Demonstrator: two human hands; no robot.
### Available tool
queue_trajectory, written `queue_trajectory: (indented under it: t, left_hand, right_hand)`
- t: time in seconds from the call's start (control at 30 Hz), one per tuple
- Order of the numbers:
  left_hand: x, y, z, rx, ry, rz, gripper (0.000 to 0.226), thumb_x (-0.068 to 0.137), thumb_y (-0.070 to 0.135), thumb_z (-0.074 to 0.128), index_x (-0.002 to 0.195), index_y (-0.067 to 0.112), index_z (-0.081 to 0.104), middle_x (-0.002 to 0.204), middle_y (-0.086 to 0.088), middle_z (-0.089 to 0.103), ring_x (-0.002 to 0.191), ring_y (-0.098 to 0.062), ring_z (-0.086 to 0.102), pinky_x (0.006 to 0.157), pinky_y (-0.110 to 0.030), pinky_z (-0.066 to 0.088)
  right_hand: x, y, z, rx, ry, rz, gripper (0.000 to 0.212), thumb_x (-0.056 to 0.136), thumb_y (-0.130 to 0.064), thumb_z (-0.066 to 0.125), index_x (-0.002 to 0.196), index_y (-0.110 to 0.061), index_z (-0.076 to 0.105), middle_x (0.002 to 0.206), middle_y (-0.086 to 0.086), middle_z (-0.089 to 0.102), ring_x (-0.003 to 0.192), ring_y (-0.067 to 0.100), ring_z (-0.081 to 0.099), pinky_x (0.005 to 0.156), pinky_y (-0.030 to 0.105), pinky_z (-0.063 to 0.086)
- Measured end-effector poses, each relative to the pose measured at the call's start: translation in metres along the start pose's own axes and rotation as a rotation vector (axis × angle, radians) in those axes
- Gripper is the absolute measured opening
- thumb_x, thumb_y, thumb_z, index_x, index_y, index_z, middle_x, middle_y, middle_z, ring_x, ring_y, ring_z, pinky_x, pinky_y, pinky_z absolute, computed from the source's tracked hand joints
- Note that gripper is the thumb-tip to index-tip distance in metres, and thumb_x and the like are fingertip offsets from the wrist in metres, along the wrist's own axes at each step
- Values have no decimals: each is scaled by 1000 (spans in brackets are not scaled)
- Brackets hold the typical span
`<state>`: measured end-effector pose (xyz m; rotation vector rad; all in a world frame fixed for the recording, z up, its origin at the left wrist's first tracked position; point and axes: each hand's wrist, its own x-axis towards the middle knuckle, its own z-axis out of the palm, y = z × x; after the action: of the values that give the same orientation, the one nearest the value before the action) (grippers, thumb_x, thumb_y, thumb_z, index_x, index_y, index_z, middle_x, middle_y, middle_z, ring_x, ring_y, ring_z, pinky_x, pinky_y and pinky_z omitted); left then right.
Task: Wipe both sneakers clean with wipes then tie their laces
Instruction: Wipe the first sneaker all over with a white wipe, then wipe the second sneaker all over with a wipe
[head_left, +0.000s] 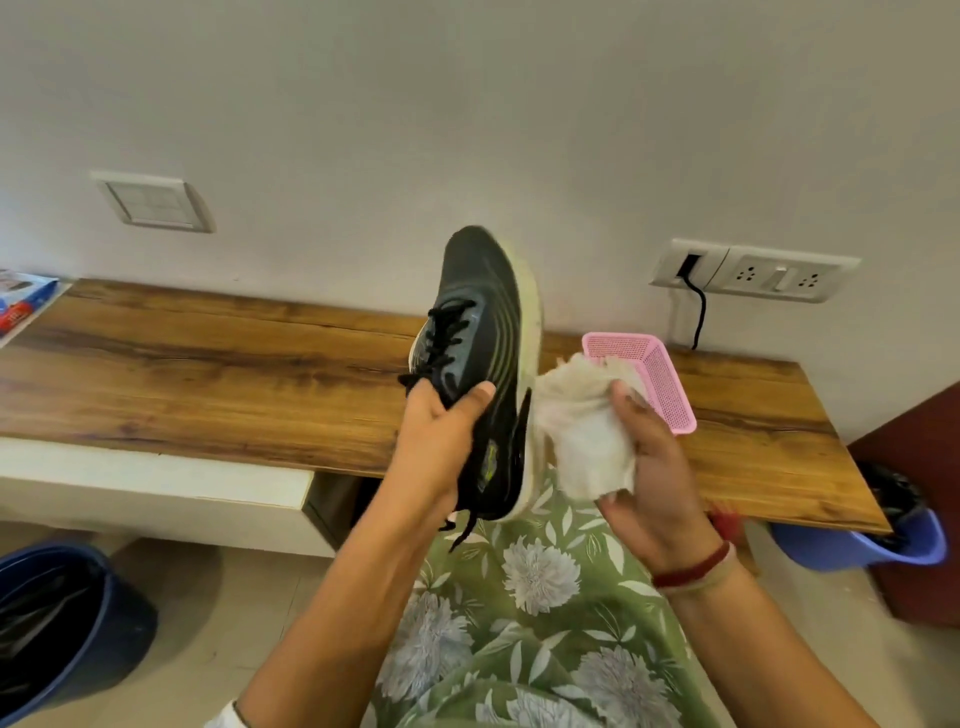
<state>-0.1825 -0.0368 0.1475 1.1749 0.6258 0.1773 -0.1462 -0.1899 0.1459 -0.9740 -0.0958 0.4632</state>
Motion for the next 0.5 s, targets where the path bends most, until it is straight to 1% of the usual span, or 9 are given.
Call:
queue_trajectory:
  t: [0.07, 0.1, 0.17, 0.27, 0.3, 0.37, 0.43, 0.47, 0.5]
  left_hand:
    - [11, 5, -7, -162, -14, -102, 23, 90, 6, 62, 113, 4, 58, 101, -13, 71, 84, -23, 70, 62, -30, 58]
    - [15, 7, -11, -189, -30, -115, 23, 90, 5, 61, 113, 1, 60, 98, -14, 71, 82, -24, 70, 60, -29, 58]
    - [23, 10, -17, -234, -49, -132, 18, 91, 5, 59, 108, 1, 64, 94, -13, 72, 83, -25, 69, 62, -29, 58]
    - [34, 13, -20, -313, -64, -166, 20, 92, 7, 58, 111, 3, 63, 98, -11, 72, 86, -22, 70, 65, -31, 58]
    - [37, 13, -19, -312, -65, -169, 21, 92, 7, 58, 112, 3, 63, 98, -11, 72, 86, -22, 70, 66, -31, 58]
    - [44, 12, -14, -297, -77, -163, 22, 92, 6, 58, 113, 2, 62, 96, -11, 72, 85, -22, 70, 67, -32, 58]
    - [50, 10, -9, -279, -84, -161, 21, 92, 3, 57, 112, 1, 62, 95, -12, 72, 85, -22, 70, 70, -33, 57]
    - [53, 8, -5, -267, -89, -162, 20, 91, 2, 57, 111, 1, 62, 96, -13, 71, 86, -23, 69, 72, -33, 57]
    - [57, 5, -1, -243, -93, -164, 20, 91, 0, 57, 110, 0, 61, 97, -14, 71, 86, -24, 69, 74, -33, 56]
  right_hand:
    - [1, -6, -9, 243, 45, 48, 42, 94, -27, 43, 129, -9, 58, 116, 13, 64, 94, 22, 68, 73, 31, 58]
    - [2, -8, -14, 337, 61, 60, 45, 95, -26, 42, 135, -8, 50, 122, 13, 62, 95, 22, 67, 78, 32, 58]
    - [2, -10, -26, 446, 95, 68, 48, 95, -27, 44, 140, -11, 45, 132, 11, 56, 101, 22, 65, 90, 32, 52]
    - [-2, -5, -45, 547, 114, 66, 50, 94, -29, 46, 142, -15, 44, 135, 5, 54, 105, 16, 64, 93, 29, 49]
    - [-4, -1, -52, 599, 106, 75, 49, 92, -28, 50, 140, -15, 46, 133, 3, 55, 106, 14, 64, 93, 28, 50]
    - [-7, 10, -63, 705, 104, 106, 55, 83, -21, 66, 136, -15, 51, 131, 3, 58, 111, 12, 61, 95, 28, 49]
    - [-9, 22, -70, 752, 117, 146, 73, 67, -15, 84, 133, -15, 54, 132, 3, 57, 116, 13, 57, 96, 30, 49]
    - [-10, 28, -71, 737, 141, 160, 79, 58, -14, 90, 129, -14, 57, 128, 5, 60, 113, 16, 60, 92, 33, 52]
    - [-12, 35, -75, 705, 173, 175, 79, 51, -13, 93, 123, -11, 61, 120, 9, 64, 105, 20, 65, 84, 35, 56]
